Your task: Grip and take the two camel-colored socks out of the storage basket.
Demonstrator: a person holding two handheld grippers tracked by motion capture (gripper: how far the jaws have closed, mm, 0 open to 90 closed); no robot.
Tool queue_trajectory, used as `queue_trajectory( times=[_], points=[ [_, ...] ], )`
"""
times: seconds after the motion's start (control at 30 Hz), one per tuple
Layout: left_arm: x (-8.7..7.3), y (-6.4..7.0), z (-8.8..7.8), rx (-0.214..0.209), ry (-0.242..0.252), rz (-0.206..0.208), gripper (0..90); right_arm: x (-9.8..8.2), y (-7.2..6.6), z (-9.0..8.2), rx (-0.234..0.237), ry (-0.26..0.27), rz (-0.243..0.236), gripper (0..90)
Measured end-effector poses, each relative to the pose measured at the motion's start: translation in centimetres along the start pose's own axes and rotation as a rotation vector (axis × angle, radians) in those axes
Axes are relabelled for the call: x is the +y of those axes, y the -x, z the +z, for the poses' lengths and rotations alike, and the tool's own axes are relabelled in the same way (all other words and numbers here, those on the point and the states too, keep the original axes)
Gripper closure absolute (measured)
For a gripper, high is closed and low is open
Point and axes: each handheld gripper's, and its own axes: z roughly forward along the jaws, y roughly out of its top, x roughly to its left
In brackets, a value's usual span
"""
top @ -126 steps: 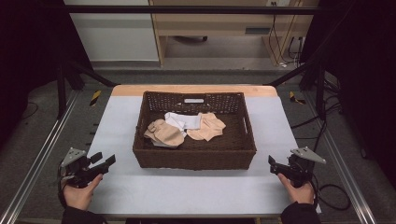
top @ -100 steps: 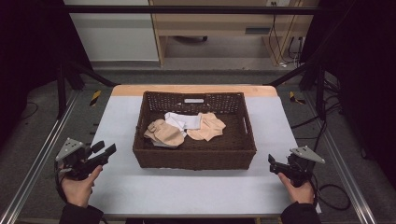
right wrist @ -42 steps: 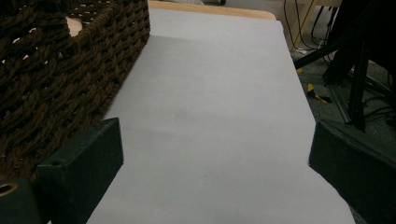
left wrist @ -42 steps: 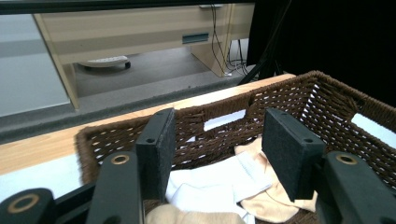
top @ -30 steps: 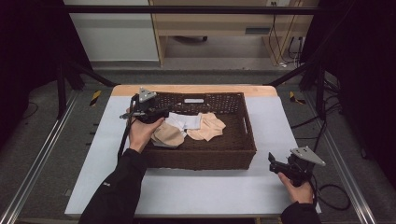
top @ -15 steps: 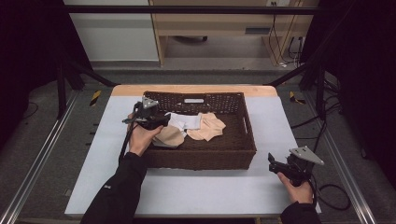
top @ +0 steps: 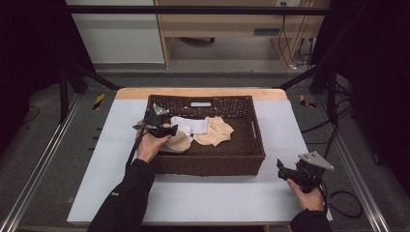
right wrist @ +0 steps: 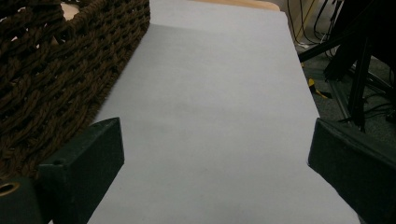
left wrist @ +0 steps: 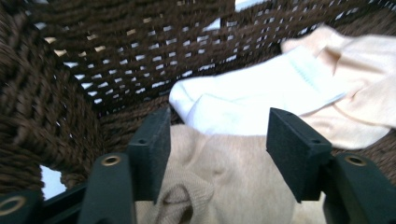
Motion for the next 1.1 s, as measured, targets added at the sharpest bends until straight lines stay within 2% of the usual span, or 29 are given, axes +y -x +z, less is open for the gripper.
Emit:
queue_trajectory(
  times=[0.1,0.27,0.43,0.47,0.5,0.53,0.63,0.7,0.73,0.83,0.87,0.9,0.93,1.1],
  points=[
    [-0.2,0.1,0.3,0.011,-0.022,0.009,33.6,0.0,0.0,0.0,0.0,-0.003,-0.003,3.9],
    [-0.4,0.3,0.7,0.016,-0.062,0.025,32.7,0.0,0.0,0.0,-0.002,-0.006,-0.005,3.9],
    [-0.5,0.3,0.9,0.016,-0.094,0.02,35.0,0.0,0.0,0.0,-0.003,-0.005,-0.006,3.8],
    [-0.6,0.4,1.2,0.025,-0.115,0.025,34.2,0.0,0.0,0.0,-0.002,-0.006,-0.005,3.9],
    [-0.6,0.4,1.2,0.025,-0.115,0.025,32.4,0.0,0.0,0.0,-0.002,-0.006,-0.005,3.9],
    [-0.7,0.6,1.4,0.025,-0.145,0.038,30.9,0.0,0.0,0.0,-0.001,-0.006,-0.006,3.9],
    [-0.7,0.5,1.5,0.021,-0.148,0.031,30.5,-0.1,0.0,0.1,-0.002,-0.006,-0.009,3.9],
    [-0.7,0.5,1.5,0.016,-0.152,0.028,33.2,-0.1,0.0,0.1,-0.001,-0.007,-0.01,4.0],
    [-0.8,0.4,1.6,0.009,-0.17,0.017,36.5,-0.1,0.0,0.1,-0.001,-0.007,-0.01,4.1],
    [-0.8,0.4,1.6,0.009,-0.18,0.011,50.3,-0.1,0.0,0.0,-0.001,-0.006,-0.011,4.1],
    [-0.8,0.4,1.6,0.009,-0.184,0.002,50.3,0.0,0.0,0.0,0.0,-0.007,-0.006,4.1],
    [-0.8,0.3,1.6,0.007,-0.192,-0.007,54.6,0.0,0.0,0.0,0.0,-0.005,-0.007,4.2],
    [-0.8,0.3,1.5,0.002,-0.197,-0.014,63.5,0.0,0.0,0.0,0.0,-0.004,-0.005,4.2],
    [-0.7,0.4,1.3,-0.02,-0.19,-0.021,75.8,0.0,0.0,-0.1,0.0,-0.004,-0.003,4.2]
  ],
)
